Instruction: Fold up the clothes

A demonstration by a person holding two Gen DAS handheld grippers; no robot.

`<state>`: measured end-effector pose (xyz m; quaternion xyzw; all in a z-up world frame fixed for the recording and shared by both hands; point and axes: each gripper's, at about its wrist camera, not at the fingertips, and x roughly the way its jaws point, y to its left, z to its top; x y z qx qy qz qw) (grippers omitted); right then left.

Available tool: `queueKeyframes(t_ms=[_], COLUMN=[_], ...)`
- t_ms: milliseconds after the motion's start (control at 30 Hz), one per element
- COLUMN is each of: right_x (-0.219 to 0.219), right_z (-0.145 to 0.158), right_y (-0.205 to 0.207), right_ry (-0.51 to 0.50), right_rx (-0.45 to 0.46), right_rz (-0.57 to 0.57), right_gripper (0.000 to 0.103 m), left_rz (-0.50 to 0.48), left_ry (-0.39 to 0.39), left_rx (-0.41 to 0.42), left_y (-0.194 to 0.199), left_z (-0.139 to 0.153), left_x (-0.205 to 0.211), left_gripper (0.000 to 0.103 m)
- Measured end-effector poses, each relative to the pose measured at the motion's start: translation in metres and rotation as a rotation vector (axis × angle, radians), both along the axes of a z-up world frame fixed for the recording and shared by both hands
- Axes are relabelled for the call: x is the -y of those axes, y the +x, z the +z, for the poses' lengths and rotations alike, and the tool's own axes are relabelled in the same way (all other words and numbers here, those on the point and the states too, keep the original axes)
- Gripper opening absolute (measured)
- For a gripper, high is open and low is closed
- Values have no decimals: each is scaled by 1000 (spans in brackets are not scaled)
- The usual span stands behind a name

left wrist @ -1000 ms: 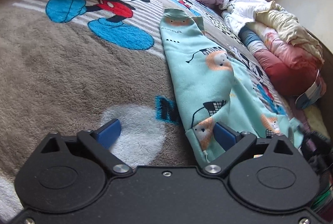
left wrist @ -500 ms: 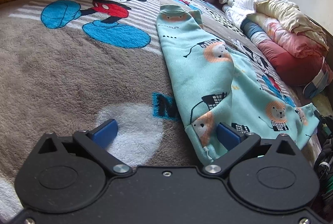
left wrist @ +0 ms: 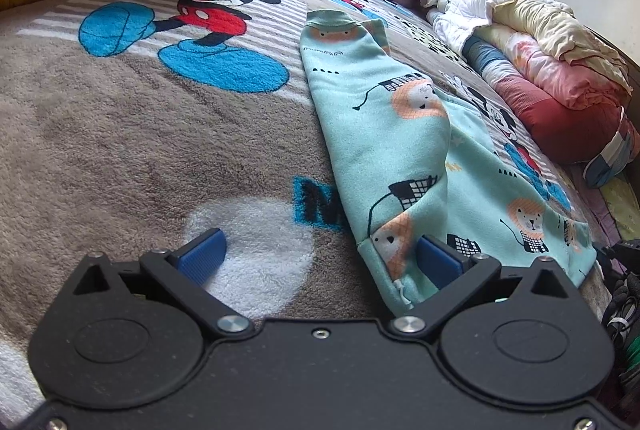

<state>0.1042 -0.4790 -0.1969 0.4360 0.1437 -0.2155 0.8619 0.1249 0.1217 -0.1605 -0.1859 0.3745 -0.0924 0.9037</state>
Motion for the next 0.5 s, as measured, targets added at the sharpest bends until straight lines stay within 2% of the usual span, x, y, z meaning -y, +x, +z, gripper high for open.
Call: queueKeyframes(t_ms=[100, 233, 267, 333, 500], right_x=[0, -21, -28, -45, -104], right_z=[7, 21, 24, 28, 38], right_y=[-8, -2, 2, 9, 38], right_ry=[-57, -154, -166, -168, -177], right_rx=[-2, 50, 72, 121, 230], right_rz=[-50, 28, 69, 172, 555], right_gripper=[18, 20, 22, 35, 37], left_rz=[1, -5, -9, -14, 17], left_ry=[-1, 10, 16, 38, 51], left_rx=[0, -8, -13, -33, -17], left_y=[0, 0, 0, 2, 16], left_z=[0, 2, 3, 8, 28], left_x=[0, 0, 1, 3, -2], left_gripper=[103, 103, 102, 102, 101])
